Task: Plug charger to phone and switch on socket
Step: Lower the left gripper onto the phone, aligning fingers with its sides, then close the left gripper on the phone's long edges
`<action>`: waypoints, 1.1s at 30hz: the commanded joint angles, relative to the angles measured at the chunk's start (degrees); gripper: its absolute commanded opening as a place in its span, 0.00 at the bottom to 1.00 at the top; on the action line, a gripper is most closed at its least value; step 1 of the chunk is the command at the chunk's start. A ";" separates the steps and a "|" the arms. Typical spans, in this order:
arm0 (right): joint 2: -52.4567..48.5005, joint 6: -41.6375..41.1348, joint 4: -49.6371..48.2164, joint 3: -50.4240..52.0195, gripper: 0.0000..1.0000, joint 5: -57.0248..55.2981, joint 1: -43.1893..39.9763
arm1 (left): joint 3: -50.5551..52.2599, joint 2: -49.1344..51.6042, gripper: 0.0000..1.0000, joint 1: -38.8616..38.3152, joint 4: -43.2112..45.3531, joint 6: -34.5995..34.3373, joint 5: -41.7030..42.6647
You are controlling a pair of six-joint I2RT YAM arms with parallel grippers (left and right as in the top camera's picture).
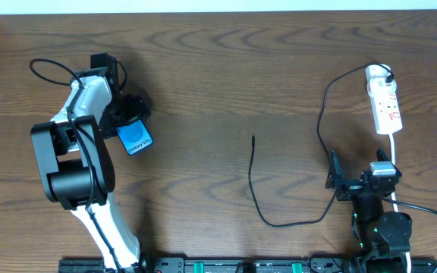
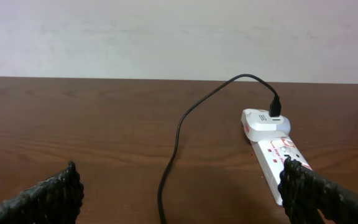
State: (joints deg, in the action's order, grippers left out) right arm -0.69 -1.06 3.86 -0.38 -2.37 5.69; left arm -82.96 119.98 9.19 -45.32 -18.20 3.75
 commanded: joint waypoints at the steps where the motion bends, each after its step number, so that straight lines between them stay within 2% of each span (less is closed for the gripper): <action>1: 0.26 -0.59 0.22 0.07 0.99 -0.50 0.35 | 1.38 0.74 0.95 0.02 0.02 -0.11 -0.48; 10: 0.26 -0.59 0.22 0.07 0.99 -0.50 0.35 | 1.38 0.74 0.91 0.00 0.00 -0.11 -0.26; 33: 0.26 -0.59 0.22 0.07 0.99 -0.50 0.35 | 1.38 0.74 0.91 0.00 -2.54 -0.15 0.42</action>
State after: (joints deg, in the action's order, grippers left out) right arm -0.69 -1.06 3.86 -0.38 -2.39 5.69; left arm -82.98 119.98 9.21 -46.52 -18.20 3.99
